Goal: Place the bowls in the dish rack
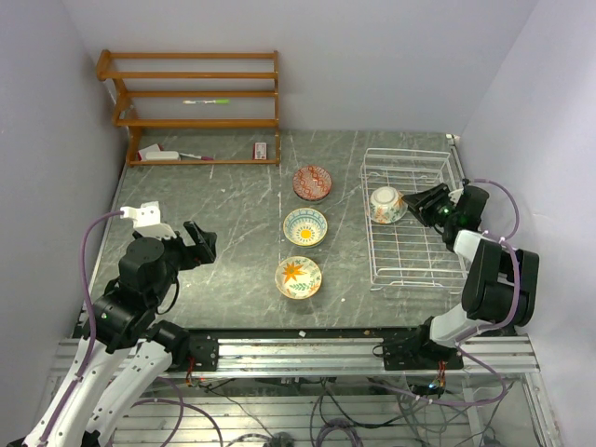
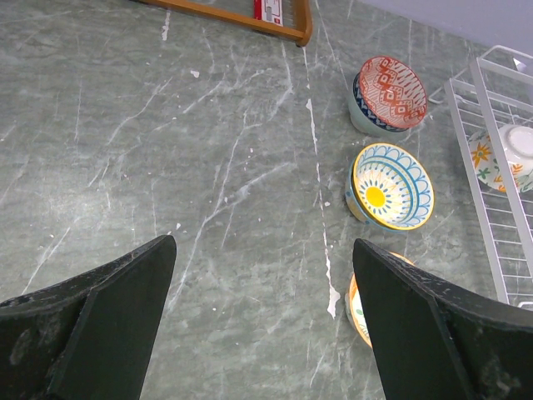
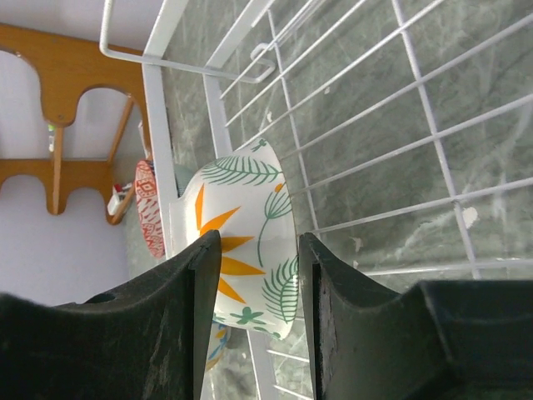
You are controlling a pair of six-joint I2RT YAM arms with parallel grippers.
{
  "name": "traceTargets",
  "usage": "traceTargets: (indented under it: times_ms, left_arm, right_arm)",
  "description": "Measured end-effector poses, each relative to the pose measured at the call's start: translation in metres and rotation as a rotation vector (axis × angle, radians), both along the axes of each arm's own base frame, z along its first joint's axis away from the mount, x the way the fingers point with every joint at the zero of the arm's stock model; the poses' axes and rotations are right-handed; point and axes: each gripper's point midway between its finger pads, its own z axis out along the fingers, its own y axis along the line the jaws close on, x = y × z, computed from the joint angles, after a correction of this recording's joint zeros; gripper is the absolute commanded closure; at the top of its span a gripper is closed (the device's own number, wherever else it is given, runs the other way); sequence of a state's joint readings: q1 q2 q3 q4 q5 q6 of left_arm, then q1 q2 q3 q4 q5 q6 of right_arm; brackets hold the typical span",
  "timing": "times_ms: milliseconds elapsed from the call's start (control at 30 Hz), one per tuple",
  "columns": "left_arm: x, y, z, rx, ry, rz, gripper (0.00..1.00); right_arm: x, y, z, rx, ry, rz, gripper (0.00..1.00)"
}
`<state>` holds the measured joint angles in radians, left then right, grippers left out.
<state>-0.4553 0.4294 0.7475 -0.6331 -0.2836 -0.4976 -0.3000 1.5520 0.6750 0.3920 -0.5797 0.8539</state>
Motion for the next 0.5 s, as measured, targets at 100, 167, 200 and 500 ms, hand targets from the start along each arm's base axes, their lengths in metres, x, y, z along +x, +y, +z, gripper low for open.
traceTargets:
  times_ms: [100, 167, 200, 500]
  left_arm:
    - [0.000, 0.000, 0.000, 0.000, 0.000, 0.000, 0.02]
    - [0.000, 0.000, 0.000, 0.000, 0.000, 0.000, 0.02]
    - [0.000, 0.000, 0.000, 0.000, 0.000, 0.000, 0.02]
    - [0.000, 0.000, 0.001, -0.001, -0.003, 0.000, 0.02]
  right_arm:
    - [-0.001, -0.003, -0.003, -0.018, 0.016, -0.009, 0.57]
    - [-0.001, -0.005, -0.005, -0.028, 0.028, -0.015, 0.52]
    - [-0.001, -0.005, -0.006, -0.032, 0.036, -0.017, 0.49]
    - [-0.003, -0.011, -0.004, -0.072, 0.054, -0.032, 0.46]
